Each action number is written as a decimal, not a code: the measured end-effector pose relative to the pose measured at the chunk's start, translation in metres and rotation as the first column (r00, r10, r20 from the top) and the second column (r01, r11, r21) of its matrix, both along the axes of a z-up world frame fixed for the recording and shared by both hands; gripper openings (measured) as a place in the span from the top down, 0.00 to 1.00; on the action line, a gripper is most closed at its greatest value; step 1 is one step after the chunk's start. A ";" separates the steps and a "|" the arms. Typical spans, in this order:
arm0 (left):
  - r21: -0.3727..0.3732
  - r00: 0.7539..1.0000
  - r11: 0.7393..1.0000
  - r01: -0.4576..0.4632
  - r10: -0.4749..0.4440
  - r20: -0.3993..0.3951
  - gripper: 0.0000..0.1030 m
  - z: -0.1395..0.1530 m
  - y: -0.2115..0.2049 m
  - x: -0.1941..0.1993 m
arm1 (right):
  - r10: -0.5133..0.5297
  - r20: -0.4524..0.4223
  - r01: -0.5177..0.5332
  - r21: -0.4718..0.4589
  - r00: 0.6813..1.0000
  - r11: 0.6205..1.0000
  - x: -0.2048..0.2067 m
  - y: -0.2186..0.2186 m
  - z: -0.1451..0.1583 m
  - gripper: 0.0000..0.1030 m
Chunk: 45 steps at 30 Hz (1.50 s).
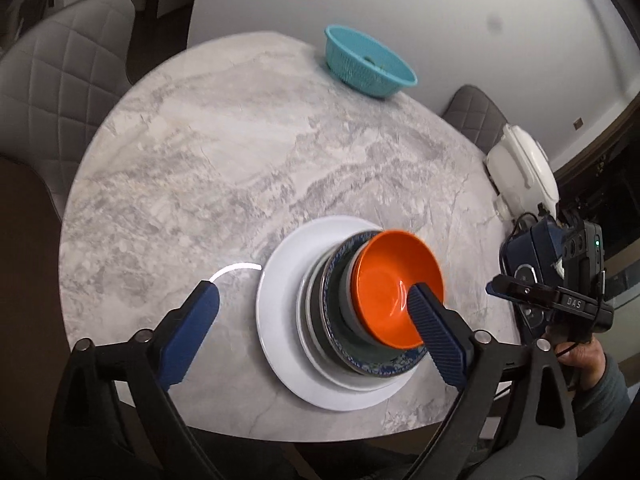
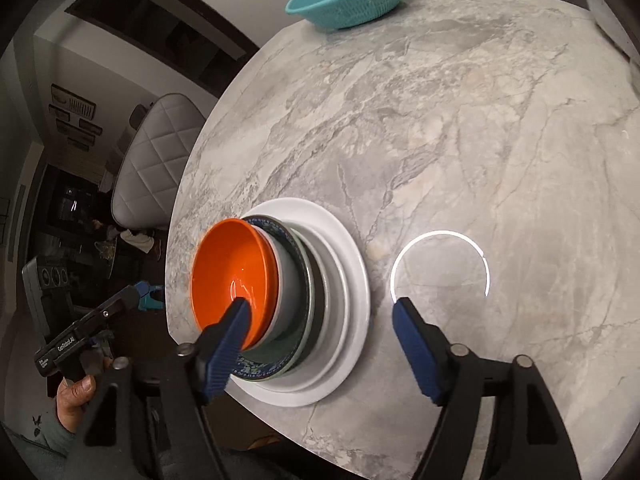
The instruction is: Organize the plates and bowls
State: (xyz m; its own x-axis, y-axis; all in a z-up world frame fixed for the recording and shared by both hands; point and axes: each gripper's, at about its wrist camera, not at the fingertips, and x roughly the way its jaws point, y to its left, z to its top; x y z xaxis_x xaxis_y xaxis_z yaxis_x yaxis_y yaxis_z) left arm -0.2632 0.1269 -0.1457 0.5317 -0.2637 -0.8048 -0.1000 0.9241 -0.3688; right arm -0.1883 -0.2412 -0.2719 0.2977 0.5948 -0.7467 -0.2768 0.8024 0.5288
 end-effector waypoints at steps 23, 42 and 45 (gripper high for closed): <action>0.144 0.986 0.977 -0.158 0.147 0.081 0.06 0.099 -0.040 0.004 | -0.233 0.536 0.177 0.154 0.811 0.972 -0.087 -0.001 0.182 0.00; 0.254 0.996 0.963 -0.088 0.076 0.056 0.00 0.100 -0.089 0.033 | -0.302 0.404 0.322 0.020 0.863 0.947 -0.073 -0.010 0.155 0.00; 0.263 0.996 0.961 -0.082 0.069 0.058 0.00 0.102 -0.095 0.035 | -0.298 0.411 0.330 -0.007 0.861 0.944 -0.072 -0.011 0.155 0.00</action>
